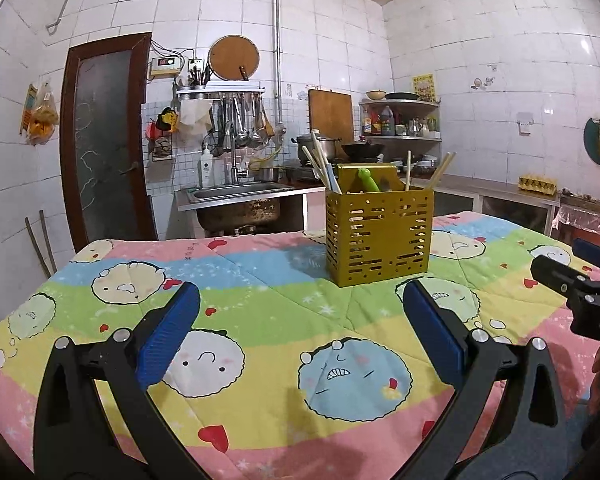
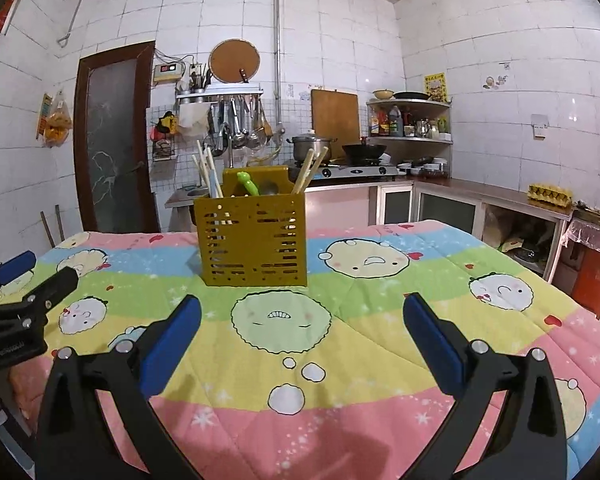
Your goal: Organize utensils
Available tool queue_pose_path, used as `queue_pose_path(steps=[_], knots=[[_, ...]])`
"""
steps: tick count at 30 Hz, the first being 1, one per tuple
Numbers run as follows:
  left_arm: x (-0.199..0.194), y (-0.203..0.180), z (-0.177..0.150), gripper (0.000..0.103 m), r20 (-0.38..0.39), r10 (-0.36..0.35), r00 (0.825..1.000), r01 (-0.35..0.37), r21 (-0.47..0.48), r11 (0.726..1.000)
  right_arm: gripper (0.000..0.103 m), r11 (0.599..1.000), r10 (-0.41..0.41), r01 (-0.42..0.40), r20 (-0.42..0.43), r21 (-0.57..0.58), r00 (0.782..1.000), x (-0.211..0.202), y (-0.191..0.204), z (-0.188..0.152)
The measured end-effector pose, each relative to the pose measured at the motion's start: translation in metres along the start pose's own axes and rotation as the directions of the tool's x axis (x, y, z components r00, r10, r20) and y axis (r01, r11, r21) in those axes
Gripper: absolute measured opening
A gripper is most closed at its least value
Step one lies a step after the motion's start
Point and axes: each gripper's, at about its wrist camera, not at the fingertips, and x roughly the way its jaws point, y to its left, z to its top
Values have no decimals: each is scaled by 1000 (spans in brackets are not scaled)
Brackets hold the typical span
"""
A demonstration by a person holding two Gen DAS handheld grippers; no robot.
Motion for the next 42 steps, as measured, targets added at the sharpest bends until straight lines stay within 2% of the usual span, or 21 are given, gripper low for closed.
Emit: queue_pose_path(steps=[8, 42], knots=[[-3, -5, -1, 98, 6, -22, 1000, 22, 30, 999, 99, 999, -11, 11, 9, -33, 1000, -1, 6, -1], [5, 2, -3, 98, -41, -12, 999, 12, -5, 1000, 99, 998, -21, 24, 54, -54, 998, -12, 6, -2]])
